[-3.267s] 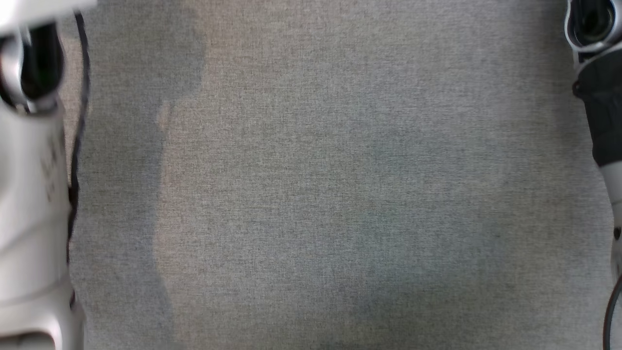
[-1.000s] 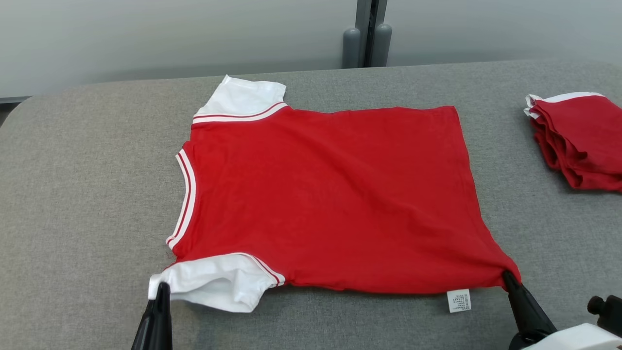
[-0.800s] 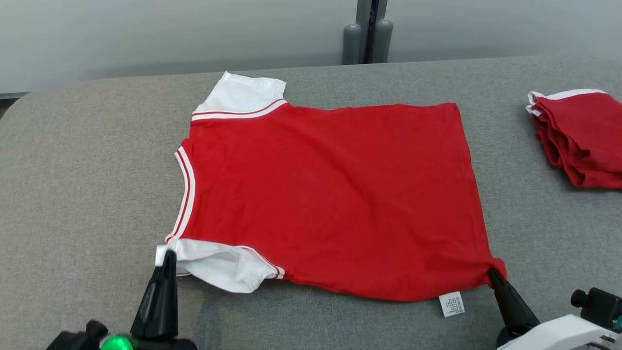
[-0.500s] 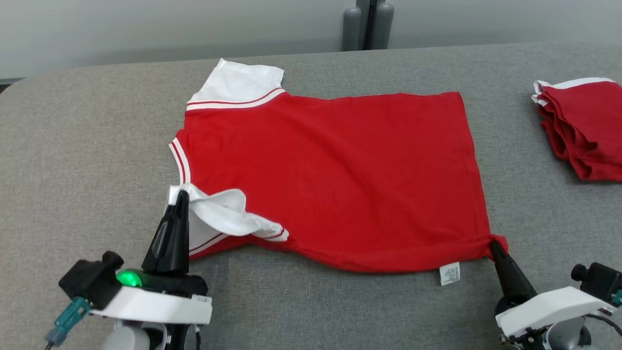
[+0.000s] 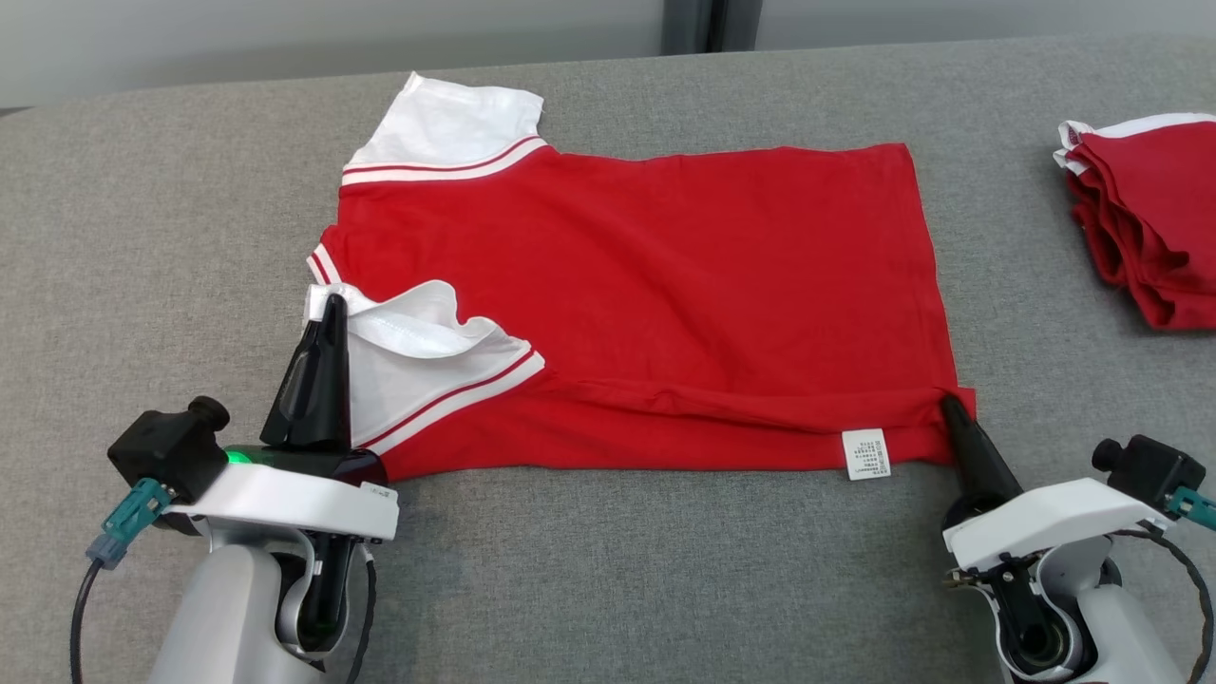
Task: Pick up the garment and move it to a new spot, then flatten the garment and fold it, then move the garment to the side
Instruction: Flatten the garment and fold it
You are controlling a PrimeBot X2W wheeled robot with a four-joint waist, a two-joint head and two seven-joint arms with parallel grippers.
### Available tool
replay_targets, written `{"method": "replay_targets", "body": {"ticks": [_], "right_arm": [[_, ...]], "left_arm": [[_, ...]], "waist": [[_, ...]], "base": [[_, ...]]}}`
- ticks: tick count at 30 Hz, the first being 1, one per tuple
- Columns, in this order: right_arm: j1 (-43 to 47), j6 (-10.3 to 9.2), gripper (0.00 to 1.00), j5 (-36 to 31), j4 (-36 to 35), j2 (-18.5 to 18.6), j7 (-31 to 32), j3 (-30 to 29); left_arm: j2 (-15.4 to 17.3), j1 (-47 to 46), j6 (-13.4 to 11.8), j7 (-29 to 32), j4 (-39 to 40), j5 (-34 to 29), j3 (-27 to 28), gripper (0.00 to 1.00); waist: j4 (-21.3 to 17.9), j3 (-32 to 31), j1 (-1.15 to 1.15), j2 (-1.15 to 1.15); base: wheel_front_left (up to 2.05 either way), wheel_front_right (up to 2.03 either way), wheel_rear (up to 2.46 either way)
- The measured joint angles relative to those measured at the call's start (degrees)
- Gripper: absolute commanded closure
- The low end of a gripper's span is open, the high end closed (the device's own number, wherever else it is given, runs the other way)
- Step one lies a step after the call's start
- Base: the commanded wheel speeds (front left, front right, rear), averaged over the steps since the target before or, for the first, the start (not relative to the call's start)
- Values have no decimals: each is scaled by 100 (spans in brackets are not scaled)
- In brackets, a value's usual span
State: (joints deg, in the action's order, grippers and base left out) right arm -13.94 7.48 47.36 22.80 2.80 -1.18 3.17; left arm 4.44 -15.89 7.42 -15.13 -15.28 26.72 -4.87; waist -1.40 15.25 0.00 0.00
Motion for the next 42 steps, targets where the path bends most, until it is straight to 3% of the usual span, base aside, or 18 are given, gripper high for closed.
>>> {"method": "replay_targets", "body": {"ticks": [11, 12, 14, 15, 16, 17, 18, 19, 20, 30, 42], "right_arm": [[-658, 0, 99, -107, 710, -1, -86, 82], [-711, 0, 78, -112, 755, -1, -88, 90], [-817, 0, 54, -123, 832, -1, -96, 125], [-872, 0, 14, -122, 870, -1, -97, 147], [-929, 0, 0, -115, 915, -1, -105, 175], [-976, 0, 0, -103, 955, -2, -119, 201], [-1026, 0, 0, -88, 998, 0, -137, 218], [-1137, 0, 0, -41, 1098, -2, -192, 237], [-1193, 0, 0, -10, 1145, -1, -230, 231], [-1638, 0, 0, 135, 1405, -2, -703, 264], [-1110, 0, 0, -1360, 576, 181, -1276, 25]], "left_arm": [[11, -557, 1, 0, -900, -47, -97, 100], [11, -618, 1, 0, -1004, -58, -93, 100], [15, -762, 1, -1, -1250, -127, -92, 100], [16, -824, 1, 0, -1354, -148, -94, 100], [15, -887, 0, 0, -1460, -165, -109, 100], [15, -939, 1, 0, -1548, -182, -126, 92], [9, -984, 1, 0, -1604, -199, -125, 67], [12, -1079, 1, 0, -1673, -226, -89, 10], [11, -1115, 1, 0, -1682, -248, -52, 0], [-9, -1137, 1, -1, -1396, -293, 274, 0], [76, -104, 1, 0, -964, 93, 332, 0]], "waist": [[12, 55, 0, 0], [11, 64, 0, 0], [5, 85, 0, 0], [0, 99, 0, 0], [-7, 113, 0, 0], [-14, 126, 0, 0], [-19, 140, 0, 0], [-33, 169, 0, 0], [-39, 185, 0, 0], [-17, 240, 0, 0], [15, -54, 0, 0]], "base": [[0, 0, 0], [0, 0, 0], [0, 0, 0], [0, 0, 0], [0, 0, 0], [0, 0, 0], [0, 0, 0], [0, 0, 0], [0, 0, 0], [0, 0, 0], [0, 0, 0]]}}
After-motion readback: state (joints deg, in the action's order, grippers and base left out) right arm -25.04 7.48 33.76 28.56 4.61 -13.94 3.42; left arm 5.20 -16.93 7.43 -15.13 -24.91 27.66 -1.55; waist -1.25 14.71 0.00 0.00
